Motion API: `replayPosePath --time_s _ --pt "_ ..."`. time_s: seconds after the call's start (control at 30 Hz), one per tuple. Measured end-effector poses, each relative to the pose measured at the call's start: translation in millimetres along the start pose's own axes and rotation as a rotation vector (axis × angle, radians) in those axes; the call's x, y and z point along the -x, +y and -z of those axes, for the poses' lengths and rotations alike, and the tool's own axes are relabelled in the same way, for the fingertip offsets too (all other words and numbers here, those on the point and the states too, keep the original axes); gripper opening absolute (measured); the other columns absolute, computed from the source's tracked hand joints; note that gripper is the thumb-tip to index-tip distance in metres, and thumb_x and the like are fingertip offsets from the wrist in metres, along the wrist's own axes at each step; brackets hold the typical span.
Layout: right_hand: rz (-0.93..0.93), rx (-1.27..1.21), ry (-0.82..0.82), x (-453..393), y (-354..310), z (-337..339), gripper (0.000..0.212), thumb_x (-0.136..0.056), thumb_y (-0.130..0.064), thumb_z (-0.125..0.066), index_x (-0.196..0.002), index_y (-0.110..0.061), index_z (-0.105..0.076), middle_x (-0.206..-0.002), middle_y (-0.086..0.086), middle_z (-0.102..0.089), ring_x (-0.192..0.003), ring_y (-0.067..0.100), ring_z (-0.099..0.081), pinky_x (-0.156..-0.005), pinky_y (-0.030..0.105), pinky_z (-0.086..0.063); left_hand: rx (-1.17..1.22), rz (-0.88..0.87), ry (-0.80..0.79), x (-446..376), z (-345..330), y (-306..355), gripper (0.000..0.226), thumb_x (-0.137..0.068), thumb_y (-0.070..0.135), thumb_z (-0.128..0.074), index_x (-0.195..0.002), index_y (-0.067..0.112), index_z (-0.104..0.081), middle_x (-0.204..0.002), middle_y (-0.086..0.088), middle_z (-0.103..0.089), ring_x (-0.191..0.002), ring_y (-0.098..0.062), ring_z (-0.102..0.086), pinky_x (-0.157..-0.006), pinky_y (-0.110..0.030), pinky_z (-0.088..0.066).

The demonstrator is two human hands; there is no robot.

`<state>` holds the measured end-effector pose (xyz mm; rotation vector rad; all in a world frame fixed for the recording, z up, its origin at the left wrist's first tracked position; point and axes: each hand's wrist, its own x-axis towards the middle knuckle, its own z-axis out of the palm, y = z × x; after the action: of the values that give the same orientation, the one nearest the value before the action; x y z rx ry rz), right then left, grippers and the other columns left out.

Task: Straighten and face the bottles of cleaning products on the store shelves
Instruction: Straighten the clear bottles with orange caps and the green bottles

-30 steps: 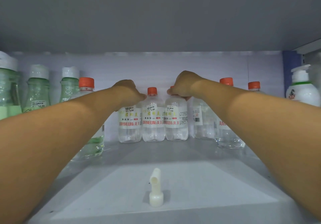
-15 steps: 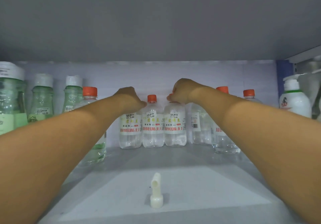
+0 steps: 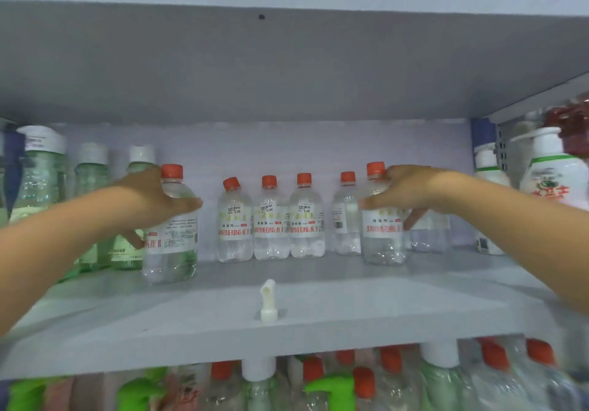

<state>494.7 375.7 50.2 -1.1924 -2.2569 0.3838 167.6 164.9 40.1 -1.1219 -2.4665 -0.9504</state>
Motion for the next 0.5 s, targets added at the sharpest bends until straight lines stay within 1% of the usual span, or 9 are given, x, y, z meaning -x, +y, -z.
replayPosePath --time_s 0.03,0.1,0.17,0.2,0.27,0.33,0.4,0.43,0.5 --pt "0.025 -0.003 0.006 -0.4 -1.1 -3.5 0.037 -0.083 -0.051 -0.081 -0.086 -0.031 -0.05 -0.087 -0.008 -0.06 -0.057 0.011 -0.073 -0.049 0.024 -0.059 0.062 -0.007 -0.022 0.8 -3.5 -1.0 0.068 -0.078 0.065 -0.076 -0.129 0.028 -0.052 -0.11 0.002 -0.06 -0.085 -0.027 -0.067 -0.048 -0.037 -0.061" --pt "0.079 -0.038 -0.002 -3.7 -8.6 -9.1 0.037 -0.082 -0.047 -0.083 -0.086 -0.031 -0.05 -0.09 -0.007 -0.062 -0.054 0.011 -0.073 -0.05 0.026 -0.06 0.161 -0.025 -0.046 0.2 -5.8 -1.0 0.06 -0.075 0.064 -0.079 -0.116 0.028 -0.055 -0.108 0.003 -0.059 -0.087 -0.025 -0.066 -0.048 -0.038 -0.062" --pt "0.133 -0.086 -0.05 -6.2 -20.9 -16.8 0.041 -0.08 -0.049 -0.084 -0.095 -0.028 -0.052 -0.097 -0.007 -0.063 -0.066 0.015 -0.075 -0.056 0.03 -0.063 0.233 -0.018 -0.081 1.4 -4.2 2.5 0.064 -0.072 0.064 -0.082 -0.116 0.031 -0.049 -0.114 0.001 -0.059 -0.09 -0.025 -0.065 -0.051 -0.04 -0.063" --pt "0.165 -0.102 -0.076 -7.0 -28.5 -22.1 0.044 -0.079 -0.051 -0.084 -0.099 -0.028 -0.052 -0.098 -0.009 -0.062 -0.067 0.014 -0.076 -0.054 0.028 -0.063 0.251 -0.01 -0.103 2.1 -3.2 4.0 0.065 -0.072 0.063 -0.083 -0.117 0.031 -0.049 -0.114 0.0 -0.06 -0.091 -0.025 -0.065 -0.052 -0.041 -0.063" --pt "0.228 -0.137 -0.128 -7.0 -47.0 -33.0 0.042 -0.08 -0.052 -0.083 -0.096 -0.031 -0.051 -0.099 -0.007 -0.064 -0.064 0.012 -0.076 -0.05 0.023 -0.06 0.26 0.004 -0.139 1.6 -2.1 5.4 0.062 -0.073 0.059 -0.084 -0.117 0.026 -0.055 -0.11 -0.001 -0.066 -0.091 -0.025 -0.068 -0.056 -0.042 -0.064" --pt "0.277 -0.147 -0.163 -7.5 -64.8 -43.5 0.04 -0.081 -0.052 -0.082 -0.092 -0.031 -0.051 -0.1 -0.006 -0.067 -0.063 0.012 -0.076 -0.052 0.025 -0.061 0.258 0.014 -0.146 1.6 0.1 5.0 0.059 -0.074 0.057 -0.085 -0.116 0.026 -0.059 -0.109 -0.001 -0.068 -0.094 -0.025 -0.068 -0.057 -0.041 -0.064" --pt "0.325 -0.144 -0.19 -7.8 -80.8 -54.0 0.037 -0.084 -0.052 -0.08 -0.087 -0.031 -0.049 -0.089 -0.011 -0.061 -0.053 0.006 -0.072 -0.044 0.019 -0.055 0.234 0.025 -0.131 0.2 0.9 2.2 0.053 -0.074 0.056 -0.085 -0.11 0.027 -0.06 -0.11 0.0 -0.068 -0.094 -0.023 -0.067 -0.055 -0.04 -0.064" --pt "0.348 -0.151 -0.196 -9.1 -87.6 -60.6 0.035 -0.085 -0.051 -0.079 -0.089 -0.031 -0.05 -0.089 -0.01 -0.061 -0.053 0.005 -0.072 -0.045 0.02 -0.056 0.217 0.032 -0.118 0.2 1.5 1.7 0.049 -0.075 0.057 -0.084 -0.106 0.027 -0.06 -0.107 0.0 -0.067 -0.091 -0.022 -0.066 -0.055 -0.039 -0.063" --pt "0.382 -0.171 -0.216 -11.4 -99.8 -71.6 0.041 -0.085 -0.052 -0.078 -0.108 -0.023 -0.059 -0.104 0.0 -0.069 -0.074 0.015 -0.077 -0.061 0.031 -0.065 0.116 0.075 -0.076 2.9 2.9 8.8 0.058 -0.075 0.062 -0.08 -0.111 0.022 -0.059 -0.108 -0.001 -0.064 -0.092 -0.023 -0.064 -0.063 -0.041 -0.063"
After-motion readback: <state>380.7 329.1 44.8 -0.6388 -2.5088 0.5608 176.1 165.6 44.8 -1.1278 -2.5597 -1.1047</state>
